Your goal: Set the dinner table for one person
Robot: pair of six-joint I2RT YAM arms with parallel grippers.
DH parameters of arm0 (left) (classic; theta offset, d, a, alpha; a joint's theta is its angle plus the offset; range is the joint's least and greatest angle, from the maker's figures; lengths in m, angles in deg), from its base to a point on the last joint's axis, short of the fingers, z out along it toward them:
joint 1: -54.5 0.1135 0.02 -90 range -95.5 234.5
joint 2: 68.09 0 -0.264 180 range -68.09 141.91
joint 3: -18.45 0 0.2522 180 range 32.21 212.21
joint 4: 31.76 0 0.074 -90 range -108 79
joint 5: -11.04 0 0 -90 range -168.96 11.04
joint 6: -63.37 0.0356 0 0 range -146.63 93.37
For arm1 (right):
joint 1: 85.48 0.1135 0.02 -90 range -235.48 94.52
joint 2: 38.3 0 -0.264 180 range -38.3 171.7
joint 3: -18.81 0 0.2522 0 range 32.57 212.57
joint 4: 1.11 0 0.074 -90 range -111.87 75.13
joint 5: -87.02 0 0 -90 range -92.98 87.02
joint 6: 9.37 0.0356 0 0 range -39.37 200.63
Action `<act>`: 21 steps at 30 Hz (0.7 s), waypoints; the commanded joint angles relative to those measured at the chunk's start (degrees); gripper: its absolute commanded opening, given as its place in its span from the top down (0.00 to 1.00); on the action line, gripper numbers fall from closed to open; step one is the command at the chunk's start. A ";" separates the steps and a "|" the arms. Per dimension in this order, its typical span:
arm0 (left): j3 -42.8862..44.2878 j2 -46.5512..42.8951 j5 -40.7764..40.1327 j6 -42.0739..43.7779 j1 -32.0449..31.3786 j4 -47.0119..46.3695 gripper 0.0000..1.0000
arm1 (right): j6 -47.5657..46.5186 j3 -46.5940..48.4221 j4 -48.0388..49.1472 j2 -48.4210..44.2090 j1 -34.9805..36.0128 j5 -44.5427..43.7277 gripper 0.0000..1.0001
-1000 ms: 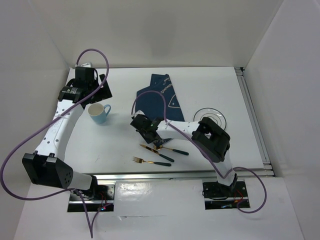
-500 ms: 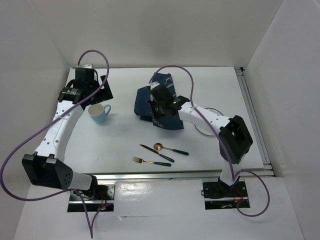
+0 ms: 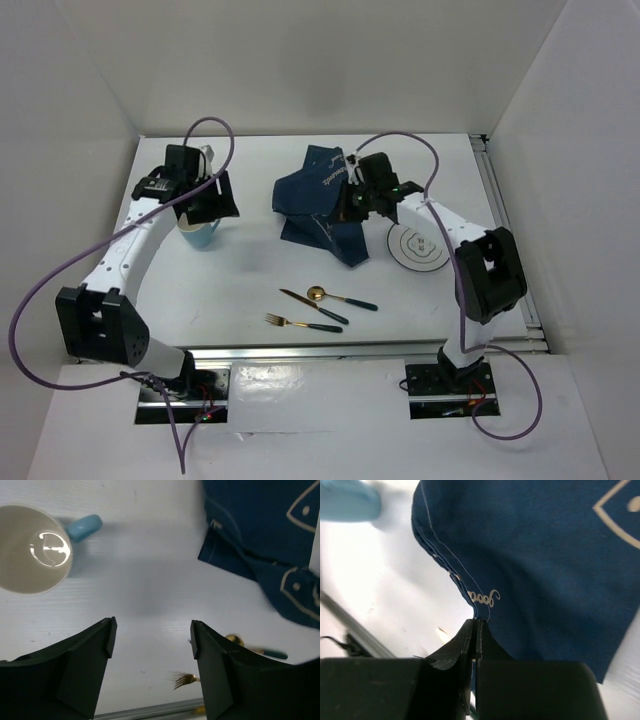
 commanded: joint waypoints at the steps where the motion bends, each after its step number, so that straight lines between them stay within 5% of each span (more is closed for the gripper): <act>1: -2.10 3.60 11.33 3.13 -1.11 -0.75 0.24 | 4.02 -0.36 6.05 -4.49 -3.48 7.92 1.00; 3: -3.24 6.67 14.33 1.03 -2.87 -0.75 0.38 | 4.55 -0.36 7.28 -3.88 -5.50 9.94 1.00; 7: -7.46 9.75 18.21 -4.24 -5.08 -6.02 0.43 | 6.92 -0.97 9.48 -3.26 -8.85 13.37 1.00; 21: 3.50 29.07 11.45 -13.04 -10.70 -8.84 0.21 | 8.43 -4.14 11.95 -5.54 -16.94 18.65 1.00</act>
